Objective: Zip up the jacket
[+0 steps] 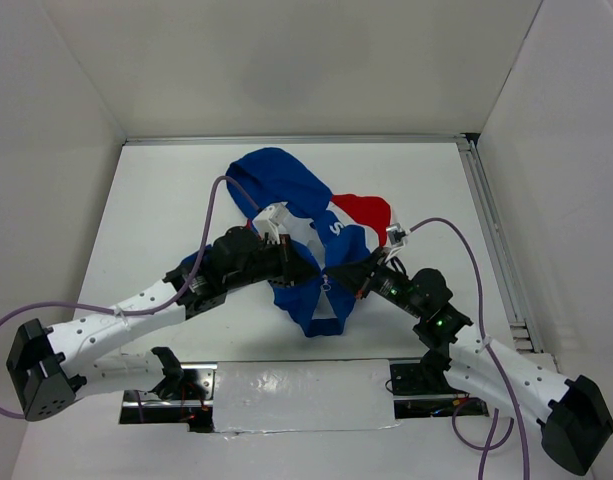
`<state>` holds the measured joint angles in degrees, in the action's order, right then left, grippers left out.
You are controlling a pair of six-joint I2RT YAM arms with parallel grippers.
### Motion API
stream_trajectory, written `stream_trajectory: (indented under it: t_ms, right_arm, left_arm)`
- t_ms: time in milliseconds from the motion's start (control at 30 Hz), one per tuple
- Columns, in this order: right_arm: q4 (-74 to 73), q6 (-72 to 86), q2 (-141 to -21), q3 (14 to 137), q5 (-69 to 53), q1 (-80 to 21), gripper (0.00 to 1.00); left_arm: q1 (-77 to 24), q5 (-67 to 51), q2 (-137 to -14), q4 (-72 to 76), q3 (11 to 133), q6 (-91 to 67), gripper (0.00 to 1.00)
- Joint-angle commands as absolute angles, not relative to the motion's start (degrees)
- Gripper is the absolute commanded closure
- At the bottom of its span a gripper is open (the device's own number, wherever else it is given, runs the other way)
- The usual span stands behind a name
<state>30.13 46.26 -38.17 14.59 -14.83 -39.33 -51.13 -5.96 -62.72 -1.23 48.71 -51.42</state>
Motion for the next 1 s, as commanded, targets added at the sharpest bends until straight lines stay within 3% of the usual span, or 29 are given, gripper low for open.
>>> stream_trajectory:
  t_ms: [0,533,967]
  right_arm:
    - [35.07,46.32,-38.41,17.05,-15.29,-39.20,1.00]
    - [47.54,51.59,-37.36,11.61,-15.73,-39.11,1.00]
    - [46.67,53.87,-31.02,10.46,-15.21,-39.11,1.00]
  left_arm:
    - [-51.06,-7.65,-63.01,3.34,49.04,-52.29,1.00]
    - [-51.06,-12.65,-63.19,6.67,47.99,-54.05,1.00]
    - [-50.98,-15.29,-63.28,9.23,47.46,-54.32,1.00]
